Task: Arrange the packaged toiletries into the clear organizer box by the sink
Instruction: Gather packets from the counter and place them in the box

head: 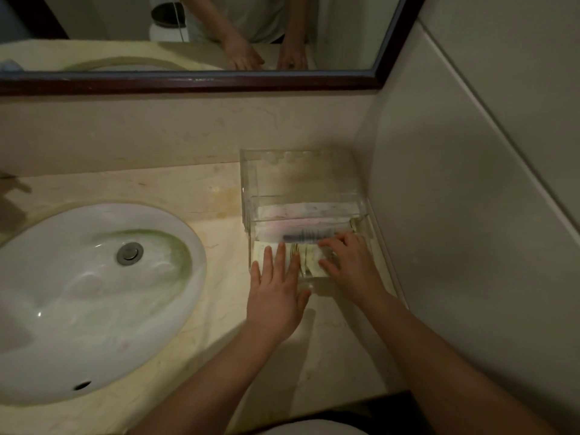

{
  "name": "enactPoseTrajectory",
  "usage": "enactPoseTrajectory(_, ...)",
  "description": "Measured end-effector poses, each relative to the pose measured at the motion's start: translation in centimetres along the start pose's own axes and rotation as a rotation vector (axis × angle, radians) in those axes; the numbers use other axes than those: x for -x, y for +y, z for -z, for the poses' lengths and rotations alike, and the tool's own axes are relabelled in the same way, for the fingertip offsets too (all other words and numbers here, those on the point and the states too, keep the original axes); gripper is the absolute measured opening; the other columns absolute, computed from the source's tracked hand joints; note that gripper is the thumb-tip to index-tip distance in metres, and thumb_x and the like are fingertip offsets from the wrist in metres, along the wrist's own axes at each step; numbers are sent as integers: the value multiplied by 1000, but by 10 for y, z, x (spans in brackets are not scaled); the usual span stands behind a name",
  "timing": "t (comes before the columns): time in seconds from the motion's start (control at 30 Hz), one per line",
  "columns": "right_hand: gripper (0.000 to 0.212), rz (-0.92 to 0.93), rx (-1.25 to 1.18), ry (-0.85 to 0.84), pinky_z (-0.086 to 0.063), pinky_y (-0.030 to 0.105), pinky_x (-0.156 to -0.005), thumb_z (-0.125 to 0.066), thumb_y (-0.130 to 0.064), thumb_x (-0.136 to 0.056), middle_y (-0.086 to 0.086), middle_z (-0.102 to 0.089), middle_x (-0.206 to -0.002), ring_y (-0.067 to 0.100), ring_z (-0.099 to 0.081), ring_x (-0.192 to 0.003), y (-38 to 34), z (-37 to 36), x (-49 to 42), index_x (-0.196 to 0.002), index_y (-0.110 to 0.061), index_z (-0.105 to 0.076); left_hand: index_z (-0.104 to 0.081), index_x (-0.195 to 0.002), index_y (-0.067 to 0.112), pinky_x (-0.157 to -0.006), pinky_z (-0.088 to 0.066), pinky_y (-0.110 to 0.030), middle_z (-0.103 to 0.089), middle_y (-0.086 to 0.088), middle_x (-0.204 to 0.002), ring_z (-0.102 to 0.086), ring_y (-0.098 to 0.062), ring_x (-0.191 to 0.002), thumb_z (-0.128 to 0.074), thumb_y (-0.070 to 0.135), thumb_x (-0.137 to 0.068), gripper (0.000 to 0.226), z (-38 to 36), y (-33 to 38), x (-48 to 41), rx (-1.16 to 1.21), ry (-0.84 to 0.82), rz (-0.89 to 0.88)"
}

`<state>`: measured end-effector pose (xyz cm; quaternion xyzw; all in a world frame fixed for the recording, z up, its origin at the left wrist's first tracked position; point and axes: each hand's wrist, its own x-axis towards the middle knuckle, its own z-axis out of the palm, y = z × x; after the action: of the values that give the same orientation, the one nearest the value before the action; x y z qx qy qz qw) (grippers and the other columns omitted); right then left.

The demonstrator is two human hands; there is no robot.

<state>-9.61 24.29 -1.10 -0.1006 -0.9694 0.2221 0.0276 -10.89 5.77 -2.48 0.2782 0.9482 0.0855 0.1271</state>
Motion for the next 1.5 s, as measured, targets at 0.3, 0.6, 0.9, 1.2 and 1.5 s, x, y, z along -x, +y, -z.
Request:
enactPoseTrajectory(0.3,35,-13,109,144,-39,37,-95,-56,-38,-85,4,-56,-122,25,-47,-114,-5,-4,22,-117,-25,-62,-2,-152,14,-118,2,-53,11,-13,-160,20,-35,-144,-7,55,-92,73,7,4,0,6,0,-44)
enactPoseTrajectory(0.6,29,-238,-12,286,-38,32,-97,-65,-19,-85,6,-58,-121,23,-42,-115,-21,-31,36,-114,-20,-66,-37,-146,11,-111,-23,-54,-29,-19,-155,-22,-39,-144,-31,49,-89,69,-2,-6,5,30,8,-58)
enactPoseTrajectory(0.9,21,-158,-44,234,-33,23,-92,-64,-17,-84,2,-58,-111,20,-44,-110,-9,-21,28,-104,-22,-69,3,-154,18,-117,6,-49,18,-11,-160,21,-32,-146,-25,51,-98,70,-2,1,2,69,-8,-12)
enactPoseTrajectory(1.2,28,-63,-64,231,-33,29,-97,-56,-23,-84,6,-62,-113,24,-49,-109,-34,-23,32,-109,-19,-67,-4,-154,17,-118,-1,-53,4,-13,-162,10,-36,-148,-7,55,-85,79,18,-3,29,133,65,26)
enactPoseTrajectory(1.5,48,315,-300,6,-34,32,-100,-43,-43,-86,7,-63,-120,27,-54,-113,-216,-84,22,-122,-16,-61,-30,-148,12,-119,-17,-44,-23,-15,-158,-13,-35,-147,-47,31,-90,63,73,-167,121,278,421,451)
